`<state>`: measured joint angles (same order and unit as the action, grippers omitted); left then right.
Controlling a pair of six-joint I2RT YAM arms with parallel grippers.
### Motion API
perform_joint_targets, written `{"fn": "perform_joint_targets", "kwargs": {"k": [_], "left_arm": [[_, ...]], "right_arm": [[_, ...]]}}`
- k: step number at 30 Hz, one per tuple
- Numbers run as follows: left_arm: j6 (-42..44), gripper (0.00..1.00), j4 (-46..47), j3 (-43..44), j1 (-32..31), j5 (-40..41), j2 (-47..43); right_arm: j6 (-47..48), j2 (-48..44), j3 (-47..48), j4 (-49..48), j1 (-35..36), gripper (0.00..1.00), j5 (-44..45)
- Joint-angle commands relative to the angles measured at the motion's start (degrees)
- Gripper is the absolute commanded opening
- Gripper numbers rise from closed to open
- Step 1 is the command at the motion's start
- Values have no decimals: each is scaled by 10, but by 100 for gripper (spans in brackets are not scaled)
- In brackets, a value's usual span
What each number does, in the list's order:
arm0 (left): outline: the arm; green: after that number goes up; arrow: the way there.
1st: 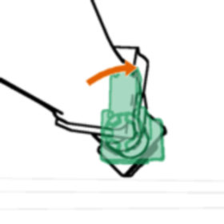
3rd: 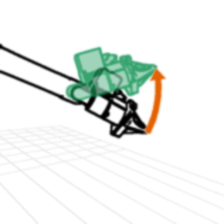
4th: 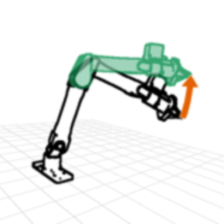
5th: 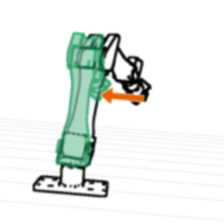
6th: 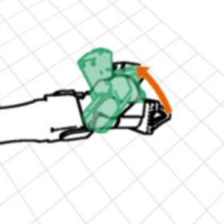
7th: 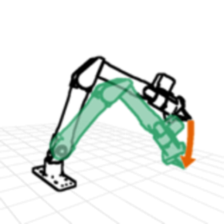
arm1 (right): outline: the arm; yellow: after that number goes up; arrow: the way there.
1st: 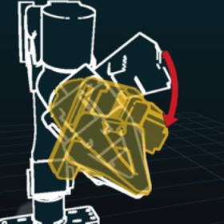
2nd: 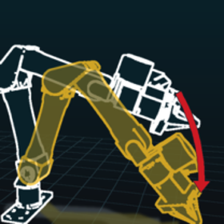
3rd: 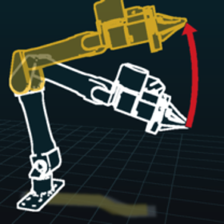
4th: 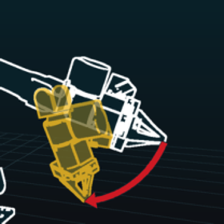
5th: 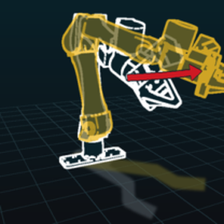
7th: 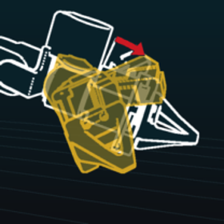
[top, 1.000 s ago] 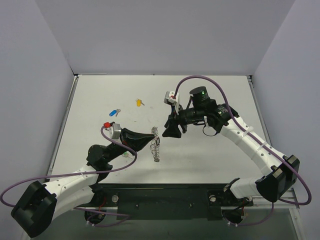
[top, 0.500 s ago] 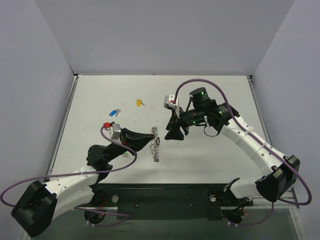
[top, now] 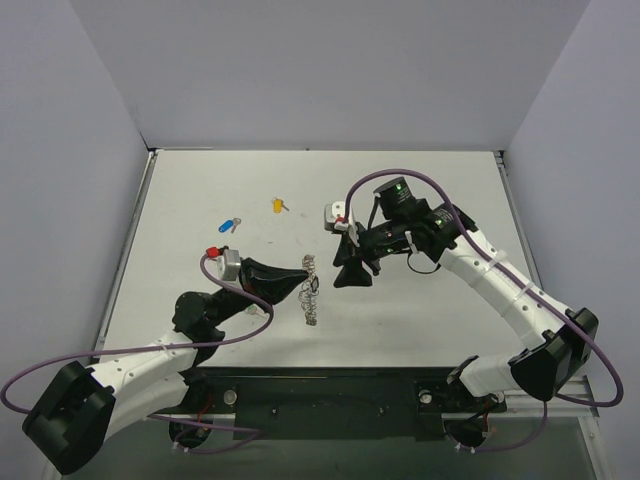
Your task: Put the keys on the keyring
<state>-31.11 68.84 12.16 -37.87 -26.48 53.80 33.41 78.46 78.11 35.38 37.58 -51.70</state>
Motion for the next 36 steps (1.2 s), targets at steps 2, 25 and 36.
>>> {"fn": "perform_joint_targets", "kwargs": {"k": [2, 25, 36], "left_arm": [[-1, 0, 60, 1, 2, -8, -5], [-2, 0, 92, 1, 2, -16, 14], [-3, 0, 97, 6, 2, -25, 23]], "right_arm": [[41, 6, 23, 32, 4, 47, -21], [67, 18, 35, 33, 8, 44, -21], [-3, 42, 65, -13, 32, 25, -58]]}}
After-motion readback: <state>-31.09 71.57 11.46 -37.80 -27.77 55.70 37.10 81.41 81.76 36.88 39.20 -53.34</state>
